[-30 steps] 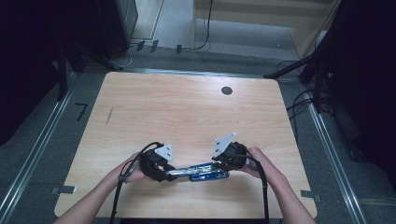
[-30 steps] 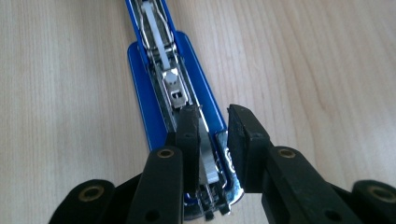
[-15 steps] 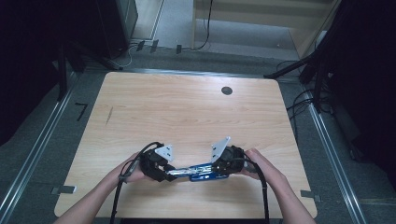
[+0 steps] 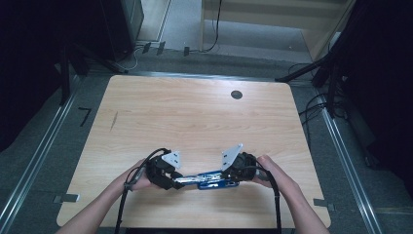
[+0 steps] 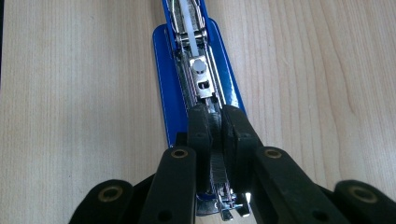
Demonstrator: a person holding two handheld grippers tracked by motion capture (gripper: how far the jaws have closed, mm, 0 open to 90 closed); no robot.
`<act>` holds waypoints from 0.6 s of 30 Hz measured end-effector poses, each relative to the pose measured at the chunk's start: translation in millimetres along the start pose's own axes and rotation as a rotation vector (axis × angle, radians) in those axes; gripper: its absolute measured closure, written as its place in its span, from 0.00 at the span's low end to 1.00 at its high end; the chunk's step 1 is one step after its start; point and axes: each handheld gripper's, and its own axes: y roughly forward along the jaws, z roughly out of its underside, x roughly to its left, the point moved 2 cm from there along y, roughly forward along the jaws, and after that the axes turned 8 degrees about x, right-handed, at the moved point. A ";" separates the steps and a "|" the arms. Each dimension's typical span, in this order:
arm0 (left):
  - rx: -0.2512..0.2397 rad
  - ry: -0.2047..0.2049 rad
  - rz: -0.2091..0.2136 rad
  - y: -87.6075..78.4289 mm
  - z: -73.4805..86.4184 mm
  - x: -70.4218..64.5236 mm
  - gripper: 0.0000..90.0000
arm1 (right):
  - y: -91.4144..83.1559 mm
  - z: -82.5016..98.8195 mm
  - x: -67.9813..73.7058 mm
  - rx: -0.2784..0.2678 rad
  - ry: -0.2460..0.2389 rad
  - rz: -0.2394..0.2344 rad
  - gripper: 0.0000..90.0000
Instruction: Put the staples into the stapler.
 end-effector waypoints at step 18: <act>0.000 -0.001 0.000 0.1 -0.1 -0.2 0.72 | -0.2 -3.1 -0.5 -0.010 0.010 -0.004 0.93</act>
